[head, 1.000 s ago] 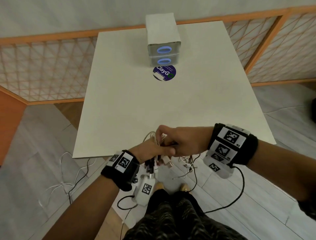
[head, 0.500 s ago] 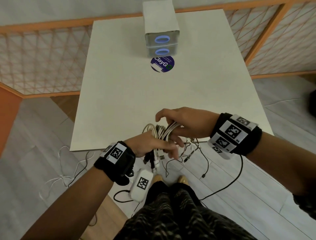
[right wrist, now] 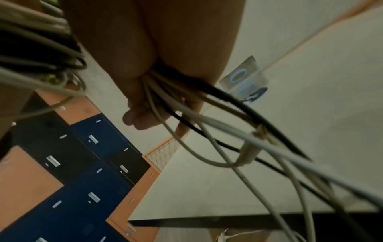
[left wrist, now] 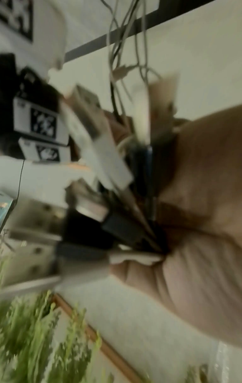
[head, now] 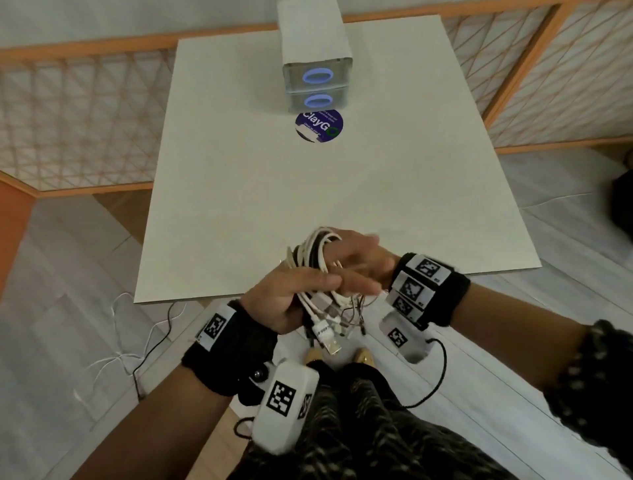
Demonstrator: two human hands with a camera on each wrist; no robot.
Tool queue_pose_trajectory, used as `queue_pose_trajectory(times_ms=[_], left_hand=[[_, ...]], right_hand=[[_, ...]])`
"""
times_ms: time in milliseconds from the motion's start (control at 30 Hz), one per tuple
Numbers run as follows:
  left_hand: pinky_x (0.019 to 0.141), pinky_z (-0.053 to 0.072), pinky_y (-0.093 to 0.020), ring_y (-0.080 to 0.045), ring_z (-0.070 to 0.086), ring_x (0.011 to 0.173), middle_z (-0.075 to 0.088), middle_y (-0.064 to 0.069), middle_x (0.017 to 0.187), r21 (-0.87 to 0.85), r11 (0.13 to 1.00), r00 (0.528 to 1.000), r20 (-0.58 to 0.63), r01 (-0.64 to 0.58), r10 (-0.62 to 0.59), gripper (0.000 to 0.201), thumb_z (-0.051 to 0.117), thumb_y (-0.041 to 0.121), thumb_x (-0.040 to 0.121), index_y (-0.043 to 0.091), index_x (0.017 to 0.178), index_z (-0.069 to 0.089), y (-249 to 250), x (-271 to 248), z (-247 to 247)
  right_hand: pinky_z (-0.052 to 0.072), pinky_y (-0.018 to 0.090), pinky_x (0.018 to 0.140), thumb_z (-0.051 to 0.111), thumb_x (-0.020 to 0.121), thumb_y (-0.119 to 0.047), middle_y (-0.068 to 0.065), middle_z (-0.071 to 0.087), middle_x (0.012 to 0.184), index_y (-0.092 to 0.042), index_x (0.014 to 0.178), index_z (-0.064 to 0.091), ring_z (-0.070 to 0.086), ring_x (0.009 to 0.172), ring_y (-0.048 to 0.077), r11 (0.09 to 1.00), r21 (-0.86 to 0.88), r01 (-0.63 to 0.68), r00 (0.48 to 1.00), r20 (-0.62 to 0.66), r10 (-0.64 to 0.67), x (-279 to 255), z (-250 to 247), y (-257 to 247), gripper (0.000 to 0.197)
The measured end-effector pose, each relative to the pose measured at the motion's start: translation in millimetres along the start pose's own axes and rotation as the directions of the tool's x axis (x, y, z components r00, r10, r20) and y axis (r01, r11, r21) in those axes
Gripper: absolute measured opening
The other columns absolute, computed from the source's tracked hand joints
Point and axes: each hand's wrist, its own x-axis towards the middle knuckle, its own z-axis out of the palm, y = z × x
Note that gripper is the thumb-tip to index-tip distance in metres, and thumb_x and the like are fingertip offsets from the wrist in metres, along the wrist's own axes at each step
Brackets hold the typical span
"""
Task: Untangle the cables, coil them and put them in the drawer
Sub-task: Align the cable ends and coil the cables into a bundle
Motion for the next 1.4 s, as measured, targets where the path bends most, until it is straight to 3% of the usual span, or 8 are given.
queue_pose_trajectory(times_ms=[200,333,533,733,867,1067,1200,1400], left_hand=[[0.086,0.044,-0.033,-0.007,0.060,0.114,0.048,0.000,0.144,-0.191,0.927,0.893,-0.385,-0.324,0.233,0.075,0.064,0.009,0.065,0.011,0.138,0.044,-4,-9,14],[0.068,0.051,-0.016,-0.009,0.067,0.099,0.050,-0.011,0.141,-0.134,0.830,0.690,-0.634,-0.542,0.349,0.082,0.064,0.003,0.054,0.000,0.133,0.041,7,-21,-10],[0.091,0.047,-0.024,-0.015,0.053,0.122,0.050,-0.005,0.142,0.073,0.861,0.397,-0.865,-0.503,0.306,0.050,0.040,-0.012,0.084,0.008,0.130,0.040,6,-35,-53],[0.117,0.018,-0.025,-0.006,0.026,0.141,0.028,0.002,0.155,0.485,0.866,0.561,-0.754,0.123,0.342,0.080,0.040,-0.020,0.081,0.018,0.147,0.017,-21,-27,-52],[0.089,0.051,-0.029,-0.022,0.058,0.116,0.061,-0.011,0.125,0.497,0.767,0.760,-0.649,0.406,0.018,0.069,0.059,-0.013,0.076,0.006,0.139,0.037,-23,-23,-42],[0.072,0.046,-0.022,-0.013,0.062,0.063,0.059,0.000,0.043,0.246,0.929,0.895,-0.418,0.277,-0.156,0.060,0.059,0.028,0.077,-0.028,0.096,0.053,-19,-10,-19],[0.071,0.050,-0.017,-0.010,0.062,0.062,0.056,-0.005,0.044,0.138,0.981,0.909,-0.411,0.136,-0.069,0.019,0.058,0.016,0.069,0.007,0.060,0.072,-12,-5,-14],[0.065,0.057,-0.022,-0.012,0.069,0.064,0.067,0.001,0.055,-0.180,0.950,0.833,-0.540,-0.255,0.121,0.035,0.076,0.020,0.057,0.002,0.087,0.076,-2,-13,-11]], right_hand=[[0.053,0.034,0.075,0.048,0.094,-0.010,0.023,0.065,0.101,-0.003,0.113,0.054,0.063,0.087,0.034,0.986,0.164,-0.011,1.000,0.020,0.008,-6,25,6,0.022],[0.050,0.024,0.051,0.052,0.092,-0.017,-0.002,0.053,0.064,-0.015,0.098,0.054,0.051,0.048,0.005,0.988,0.139,-0.064,0.988,0.147,0.043,-13,31,26,0.008],[0.045,0.023,0.057,0.046,0.096,-0.031,-0.006,0.050,0.066,-0.014,0.099,0.053,0.047,0.056,0.003,0.993,-0.120,0.017,0.998,0.060,-0.010,-15,11,29,0.018],[0.040,0.027,0.069,0.042,0.097,-0.023,-0.003,0.058,0.082,-0.014,0.110,0.055,0.049,0.070,0.014,0.917,-0.366,0.161,0.983,0.147,-0.114,-9,-6,20,0.020],[0.036,0.012,0.080,0.045,0.097,-0.020,-0.022,0.048,0.088,-0.015,0.121,0.056,0.049,0.082,-0.005,0.893,-0.325,0.311,0.933,0.283,-0.222,-2,-15,7,0.027],[0.050,0.031,0.071,0.050,0.094,-0.028,0.017,0.064,0.087,-0.023,0.112,0.046,0.060,0.073,0.027,0.954,-0.088,0.287,0.950,0.152,-0.272,14,-22,1,0.019],[0.040,0.012,0.062,0.046,0.096,-0.029,-0.003,0.057,0.071,-0.019,0.106,0.046,0.049,0.059,0.003,0.964,-0.017,0.266,0.960,-0.084,-0.266,20,-13,11,0.015],[0.045,0.037,0.070,0.039,0.096,-0.036,0.004,0.052,0.080,-0.018,0.102,0.051,0.048,0.072,0.016,0.979,0.182,0.092,0.993,-0.096,-0.075,19,-2,44,0.022]])
